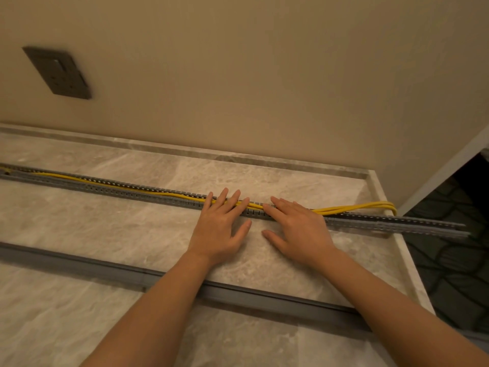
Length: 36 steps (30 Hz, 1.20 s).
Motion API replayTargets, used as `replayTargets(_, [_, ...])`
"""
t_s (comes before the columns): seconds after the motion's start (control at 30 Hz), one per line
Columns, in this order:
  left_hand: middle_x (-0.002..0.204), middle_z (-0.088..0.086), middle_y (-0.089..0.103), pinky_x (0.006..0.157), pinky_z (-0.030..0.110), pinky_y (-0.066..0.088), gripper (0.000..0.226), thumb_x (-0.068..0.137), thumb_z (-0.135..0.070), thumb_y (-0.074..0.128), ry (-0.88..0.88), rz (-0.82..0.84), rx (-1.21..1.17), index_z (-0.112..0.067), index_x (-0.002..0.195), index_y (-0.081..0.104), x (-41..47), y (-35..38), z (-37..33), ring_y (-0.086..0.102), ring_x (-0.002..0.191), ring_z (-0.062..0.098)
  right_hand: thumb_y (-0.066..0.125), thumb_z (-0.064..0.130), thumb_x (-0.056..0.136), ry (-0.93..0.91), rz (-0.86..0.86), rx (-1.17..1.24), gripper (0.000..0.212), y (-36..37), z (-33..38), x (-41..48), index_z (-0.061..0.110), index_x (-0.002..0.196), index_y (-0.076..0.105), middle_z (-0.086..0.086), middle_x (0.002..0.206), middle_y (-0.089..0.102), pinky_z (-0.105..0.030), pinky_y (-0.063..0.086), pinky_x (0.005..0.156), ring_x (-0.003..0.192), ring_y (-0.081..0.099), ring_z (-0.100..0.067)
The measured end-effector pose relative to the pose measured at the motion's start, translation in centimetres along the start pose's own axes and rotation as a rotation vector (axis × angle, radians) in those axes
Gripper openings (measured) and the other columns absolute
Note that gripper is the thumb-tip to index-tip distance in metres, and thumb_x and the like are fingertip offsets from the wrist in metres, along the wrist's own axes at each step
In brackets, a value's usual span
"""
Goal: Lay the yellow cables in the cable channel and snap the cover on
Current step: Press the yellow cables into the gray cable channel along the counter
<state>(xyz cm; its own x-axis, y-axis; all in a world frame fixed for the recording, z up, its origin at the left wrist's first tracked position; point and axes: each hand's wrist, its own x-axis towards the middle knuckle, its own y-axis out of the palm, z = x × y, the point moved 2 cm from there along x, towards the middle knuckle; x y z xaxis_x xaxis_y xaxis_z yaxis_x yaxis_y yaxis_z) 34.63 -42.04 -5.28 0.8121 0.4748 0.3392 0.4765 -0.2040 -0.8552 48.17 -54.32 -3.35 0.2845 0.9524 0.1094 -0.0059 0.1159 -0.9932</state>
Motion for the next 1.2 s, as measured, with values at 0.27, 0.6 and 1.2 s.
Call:
replayTargets(0.27, [0.147,0.009,0.037,0.115,0.053,0.008,0.044,0.087,-0.035,0.052,0.002,-0.032,-0.054,-0.013,0.124,0.060,0.0,-0.2,-0.1,0.032,0.137,0.027,0.033,0.055,0.091,0.020,-0.007,-0.047,0.061,0.9,0.6,-0.3,0.023,0.143,0.032,-0.005,0.150,0.033,-0.039,0.017,0.115,0.139,0.029,-0.024])
replayTargets(0.6, [0.097,0.012,0.062,0.079,0.037,0.050,0.038,0.081,-0.029,0.051,0.004,-0.143,-0.021,-0.001,0.100,0.071,-0.1,-0.8,-0.5,0.058,0.089,0.027,0.032,0.052,0.092,0.051,-0.061,0.026,0.054,1.7,0.7,-0.6,0.033,0.143,0.030,-0.001,0.152,0.029,-0.037,0.011,0.117,0.139,0.025,-0.020])
replayTargets(1.2, [0.142,0.007,0.043,0.115,0.042,0.017,0.043,0.097,-0.029,0.040,0.052,0.068,0.169,-0.013,0.136,0.045,1.5,0.6,-3.5,0.031,0.136,0.024,0.045,0.021,0.097,0.050,-0.272,0.506,0.033,-0.2,0.1,-0.8,0.015,0.129,0.051,-0.004,0.137,0.051,-0.032,0.028,0.112,0.126,0.043,-0.014])
